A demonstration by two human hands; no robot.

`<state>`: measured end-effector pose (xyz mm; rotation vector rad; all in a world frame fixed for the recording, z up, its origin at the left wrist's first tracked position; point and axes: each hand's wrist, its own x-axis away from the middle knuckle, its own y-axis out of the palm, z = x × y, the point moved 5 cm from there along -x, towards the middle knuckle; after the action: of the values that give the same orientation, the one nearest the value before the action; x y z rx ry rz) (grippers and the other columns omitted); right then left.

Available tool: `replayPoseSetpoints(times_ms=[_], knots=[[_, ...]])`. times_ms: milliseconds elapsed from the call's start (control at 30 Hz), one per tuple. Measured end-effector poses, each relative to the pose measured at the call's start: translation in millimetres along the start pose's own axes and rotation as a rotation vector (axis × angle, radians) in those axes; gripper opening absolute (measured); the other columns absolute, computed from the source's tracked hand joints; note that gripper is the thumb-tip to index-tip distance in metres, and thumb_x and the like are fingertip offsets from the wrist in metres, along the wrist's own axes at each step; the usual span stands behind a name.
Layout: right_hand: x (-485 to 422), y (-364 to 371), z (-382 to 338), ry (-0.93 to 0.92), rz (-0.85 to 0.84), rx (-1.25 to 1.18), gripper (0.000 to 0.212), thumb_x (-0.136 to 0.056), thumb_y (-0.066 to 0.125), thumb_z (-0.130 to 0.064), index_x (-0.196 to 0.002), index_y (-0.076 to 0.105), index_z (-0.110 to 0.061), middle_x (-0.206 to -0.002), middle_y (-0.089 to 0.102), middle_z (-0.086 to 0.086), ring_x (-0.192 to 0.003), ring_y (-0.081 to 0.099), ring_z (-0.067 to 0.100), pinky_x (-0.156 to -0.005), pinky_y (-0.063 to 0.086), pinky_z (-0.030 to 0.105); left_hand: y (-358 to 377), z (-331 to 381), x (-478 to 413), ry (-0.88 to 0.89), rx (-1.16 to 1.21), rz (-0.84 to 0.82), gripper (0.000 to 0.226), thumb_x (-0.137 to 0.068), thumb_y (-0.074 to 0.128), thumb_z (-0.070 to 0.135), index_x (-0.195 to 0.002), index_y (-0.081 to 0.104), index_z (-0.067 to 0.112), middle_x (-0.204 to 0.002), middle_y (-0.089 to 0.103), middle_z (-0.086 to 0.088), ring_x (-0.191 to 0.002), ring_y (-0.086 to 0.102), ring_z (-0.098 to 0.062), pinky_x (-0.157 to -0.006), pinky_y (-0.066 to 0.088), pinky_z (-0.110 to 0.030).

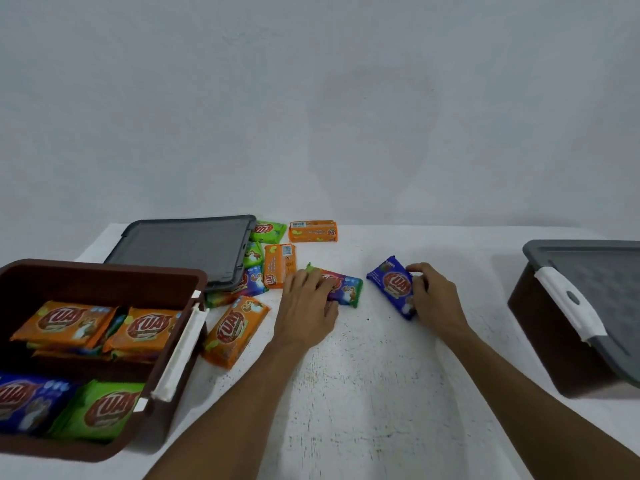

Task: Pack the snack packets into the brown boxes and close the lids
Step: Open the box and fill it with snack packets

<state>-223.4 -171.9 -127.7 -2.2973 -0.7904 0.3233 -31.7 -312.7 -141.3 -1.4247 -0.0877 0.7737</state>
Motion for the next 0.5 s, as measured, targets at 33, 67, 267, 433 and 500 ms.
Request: replayPoseSetpoints(times_ms=[33,67,267,433,500], knots=[[4,0,2,0.01,-0.012,0.018,0.035,-0.1,0.047,-0.028,-0.133,0.048,-0.018,-0.127,0.06,0.013,-0.103,0.06,0.019,-0.062,0.052,0.022,0,1,0,0.003,-0.002,0.002,0.038,-0.088,0.056,0.043,-0.117,0.06,0.018,-0.115,0.053,-0.001,-0.11,0.046,-0.02,-0.107,0.028,-0.037],[7,1,1,0.02,-0.029,0.033,0.039,-0.098,0.051,-0.032,-0.134,0.047,-0.019,-0.126,0.061,0.013,-0.098,0.06,0.017,-0.064,0.053,0.024,0,2,1,0.01,0.0,0.002,0.041,-0.087,0.057,0.045,-0.117,0.06,0.018,-0.114,0.052,-0.002,-0.111,0.046,-0.02,-0.109,0.027,-0.038],[29,10,-6,0.085,-0.119,0.42,0.092,-0.072,0.072,-0.063,-0.141,0.032,-0.018,-0.135,0.054,0.004,-0.11,0.06,0.021,-0.081,0.054,0.033,6,3,0,0.032,0.053,-0.142,0.055,-0.094,0.045,0.047,-0.139,0.042,0.016,-0.145,0.041,-0.006,-0.136,0.033,-0.024,-0.12,0.007,-0.044],[39,5,-24,0.025,-0.129,0.679,0.074,-0.078,0.072,-0.049,-0.134,0.036,-0.016,-0.133,0.05,0.004,-0.11,0.057,0.02,-0.082,0.052,0.032,-5,5,-13,0.037,0.003,-0.332,0.066,-0.091,0.055,0.05,-0.143,0.031,0.016,-0.132,0.038,-0.008,-0.118,0.044,-0.025,-0.102,0.038,-0.039],[45,4,-32,-0.025,-0.104,0.766,0.07,-0.079,0.069,-0.048,-0.132,0.037,-0.016,-0.13,0.052,0.003,-0.11,0.056,0.02,-0.082,0.049,0.033,-20,6,-20,0.056,0.006,-0.385,0.069,-0.084,0.067,0.047,-0.136,0.037,0.014,-0.126,0.036,-0.007,-0.106,0.053,-0.024,-0.086,0.051,-0.039]])
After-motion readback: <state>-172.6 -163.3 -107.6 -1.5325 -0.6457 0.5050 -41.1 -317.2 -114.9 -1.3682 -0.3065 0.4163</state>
